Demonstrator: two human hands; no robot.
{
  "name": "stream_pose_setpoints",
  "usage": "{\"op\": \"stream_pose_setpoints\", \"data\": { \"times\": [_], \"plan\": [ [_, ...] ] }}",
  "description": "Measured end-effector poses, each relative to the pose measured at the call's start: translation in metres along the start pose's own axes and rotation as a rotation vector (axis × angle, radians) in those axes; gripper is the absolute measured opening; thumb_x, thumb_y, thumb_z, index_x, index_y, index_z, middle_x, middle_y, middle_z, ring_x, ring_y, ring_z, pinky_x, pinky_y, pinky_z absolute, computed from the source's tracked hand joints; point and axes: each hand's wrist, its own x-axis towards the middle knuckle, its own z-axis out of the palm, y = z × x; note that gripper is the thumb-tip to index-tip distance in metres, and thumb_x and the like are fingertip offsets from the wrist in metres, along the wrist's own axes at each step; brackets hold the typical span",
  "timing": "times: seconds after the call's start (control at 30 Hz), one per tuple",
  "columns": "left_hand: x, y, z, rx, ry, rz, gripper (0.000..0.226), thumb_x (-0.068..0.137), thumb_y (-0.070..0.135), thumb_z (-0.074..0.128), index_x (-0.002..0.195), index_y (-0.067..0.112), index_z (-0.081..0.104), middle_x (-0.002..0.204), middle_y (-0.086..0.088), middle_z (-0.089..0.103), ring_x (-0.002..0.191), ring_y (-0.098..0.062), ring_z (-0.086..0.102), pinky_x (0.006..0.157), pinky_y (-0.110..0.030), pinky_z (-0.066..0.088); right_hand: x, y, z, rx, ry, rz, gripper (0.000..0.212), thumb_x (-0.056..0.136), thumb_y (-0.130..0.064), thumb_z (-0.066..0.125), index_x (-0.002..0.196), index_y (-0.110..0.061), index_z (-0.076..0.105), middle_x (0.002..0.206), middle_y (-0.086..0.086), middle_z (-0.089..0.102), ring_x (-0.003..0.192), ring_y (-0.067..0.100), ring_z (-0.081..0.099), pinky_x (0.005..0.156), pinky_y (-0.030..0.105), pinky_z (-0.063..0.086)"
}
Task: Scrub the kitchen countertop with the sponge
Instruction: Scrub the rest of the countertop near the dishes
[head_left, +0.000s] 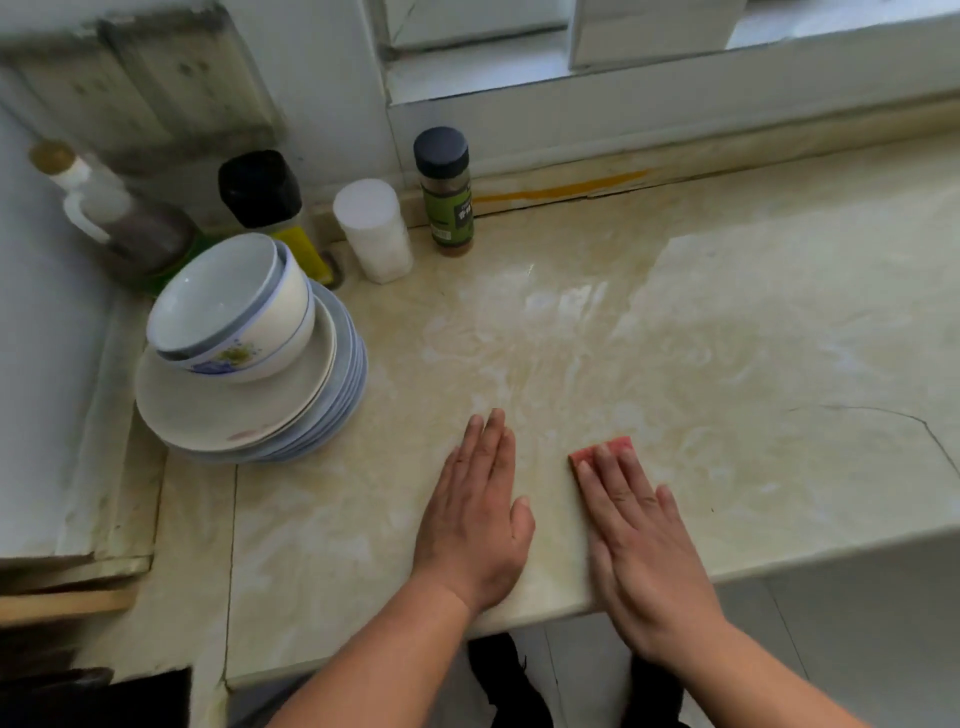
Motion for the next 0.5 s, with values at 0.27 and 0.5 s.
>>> {"op": "stream_pose_setpoints", "data": {
  "times": [0.27,0.5],
  "plan": [
    [0.13,0.006,-0.008,0.167,-0.016,-0.077,0.077,0.105,0.047,0.022,0.165,0.014,-0.013,0.168,0.0,-0.034,0.154,-0.016,-0.034,0.122,-0.034,-0.019,0.078,0.006,-0.022,-0.033,0.035,0.004,0.074,0.104,-0.032,0.03,0.159,-0.036,-0.019,0.163,-0.018,-0.034,0.149,0.005,-0.033,0.126,0.038,-0.004],
    [0.181,0.008,-0.017,0.15,-0.013,-0.114,0.075,0.105,0.047,0.017,0.163,0.016,-0.019,0.166,0.001,-0.039,0.151,-0.014,-0.038,0.123,-0.033,-0.02,0.149,0.023,-0.038,-0.04,0.064,-0.018,0.069,0.105,-0.035,0.025,0.158,-0.039,-0.021,0.162,-0.021,-0.034,0.147,0.002,-0.036,0.125,0.033,-0.007]
  ]
}}
